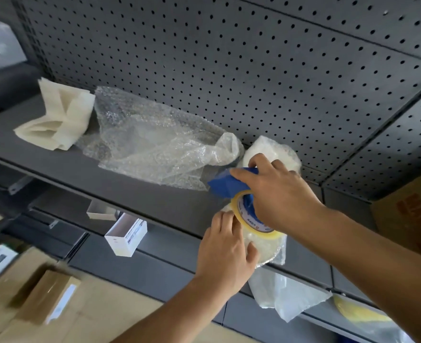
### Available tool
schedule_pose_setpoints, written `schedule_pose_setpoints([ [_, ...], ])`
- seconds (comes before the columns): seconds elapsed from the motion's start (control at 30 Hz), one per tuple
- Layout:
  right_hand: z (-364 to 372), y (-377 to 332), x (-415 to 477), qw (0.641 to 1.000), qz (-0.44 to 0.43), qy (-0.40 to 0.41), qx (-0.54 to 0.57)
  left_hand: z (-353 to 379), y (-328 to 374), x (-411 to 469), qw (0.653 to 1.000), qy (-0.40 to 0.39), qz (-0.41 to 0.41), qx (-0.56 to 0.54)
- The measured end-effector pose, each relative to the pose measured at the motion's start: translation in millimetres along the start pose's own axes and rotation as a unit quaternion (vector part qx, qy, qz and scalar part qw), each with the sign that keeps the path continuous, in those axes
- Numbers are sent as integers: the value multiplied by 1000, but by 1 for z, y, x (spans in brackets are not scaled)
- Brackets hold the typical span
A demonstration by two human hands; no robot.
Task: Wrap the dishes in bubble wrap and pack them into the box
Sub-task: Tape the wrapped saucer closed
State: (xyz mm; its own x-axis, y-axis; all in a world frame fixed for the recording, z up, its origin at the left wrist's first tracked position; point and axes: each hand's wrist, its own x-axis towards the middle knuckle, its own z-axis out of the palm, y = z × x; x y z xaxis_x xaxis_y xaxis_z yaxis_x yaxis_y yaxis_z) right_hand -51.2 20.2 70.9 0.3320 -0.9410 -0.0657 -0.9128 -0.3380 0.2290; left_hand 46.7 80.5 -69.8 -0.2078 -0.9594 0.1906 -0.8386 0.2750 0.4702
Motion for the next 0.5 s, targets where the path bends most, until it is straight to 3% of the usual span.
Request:
schedule_pose_setpoints([
  [0.27,2,-2,7,996,-11,-92,-16,-1,-5,-1,1000,20,1,2],
  [0.4,2,-8,8,994,-18,-106,-25,-6,-5,-4,999,-24,9,30],
  [0.5,2,-11,10,993,-23,-113,-30,-14,-10,-8,997,-73,31,-14],
])
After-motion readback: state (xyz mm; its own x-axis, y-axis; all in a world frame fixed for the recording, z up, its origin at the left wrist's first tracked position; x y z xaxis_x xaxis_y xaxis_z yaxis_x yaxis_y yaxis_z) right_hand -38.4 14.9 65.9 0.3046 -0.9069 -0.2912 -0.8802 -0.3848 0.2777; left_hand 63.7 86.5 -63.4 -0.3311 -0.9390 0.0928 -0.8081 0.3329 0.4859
